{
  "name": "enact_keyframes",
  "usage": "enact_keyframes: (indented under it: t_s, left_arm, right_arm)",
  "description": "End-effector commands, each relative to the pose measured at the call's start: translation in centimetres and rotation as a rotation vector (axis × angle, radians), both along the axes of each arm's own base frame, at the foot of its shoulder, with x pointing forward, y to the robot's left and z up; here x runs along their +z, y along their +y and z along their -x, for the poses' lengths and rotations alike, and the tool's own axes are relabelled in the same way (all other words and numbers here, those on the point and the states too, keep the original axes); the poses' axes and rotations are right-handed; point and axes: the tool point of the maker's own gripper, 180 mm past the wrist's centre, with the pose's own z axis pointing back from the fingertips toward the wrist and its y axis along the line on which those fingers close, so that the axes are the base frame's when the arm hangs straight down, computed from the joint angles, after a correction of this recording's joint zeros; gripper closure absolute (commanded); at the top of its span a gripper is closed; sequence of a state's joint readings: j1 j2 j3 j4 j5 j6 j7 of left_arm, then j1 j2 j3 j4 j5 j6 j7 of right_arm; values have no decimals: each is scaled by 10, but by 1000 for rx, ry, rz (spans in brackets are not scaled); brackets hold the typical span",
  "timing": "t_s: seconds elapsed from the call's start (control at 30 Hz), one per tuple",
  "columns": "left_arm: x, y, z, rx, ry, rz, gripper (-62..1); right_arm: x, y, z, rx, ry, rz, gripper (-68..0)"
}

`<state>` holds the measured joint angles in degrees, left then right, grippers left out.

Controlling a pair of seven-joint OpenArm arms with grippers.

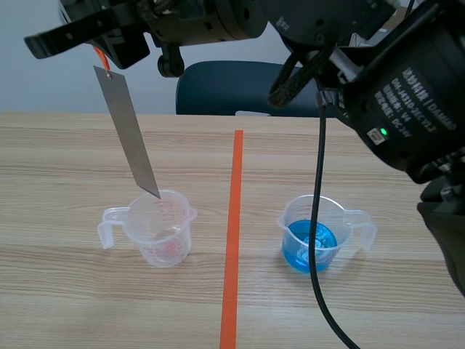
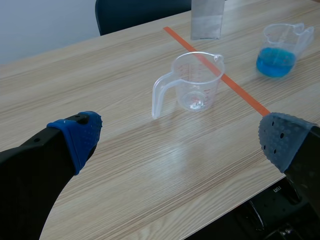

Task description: Do the redox reaction experiment. move the plate over the left beaker

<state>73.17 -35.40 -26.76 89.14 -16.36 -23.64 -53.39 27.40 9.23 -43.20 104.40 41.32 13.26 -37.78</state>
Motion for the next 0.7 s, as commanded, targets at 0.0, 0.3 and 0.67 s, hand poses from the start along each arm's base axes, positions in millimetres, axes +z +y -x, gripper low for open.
enact_keyframes:
  t_s: [0.0, 0.3, 0.67]
  left_arm:
    - [7, -2, -2, 1, -26, 15, -623]
    - [7, -2, -2, 1, -26, 15, -623]
    - [7, -2, -2, 1, -26, 15, -623]
  right_arm:
    - [10, -2, -3, -4, -24, -20, 0]
    - [12, -1, -3, -3, -29, -30, 0]
    - [11, -1, -3, -4, -29, -29, 0]
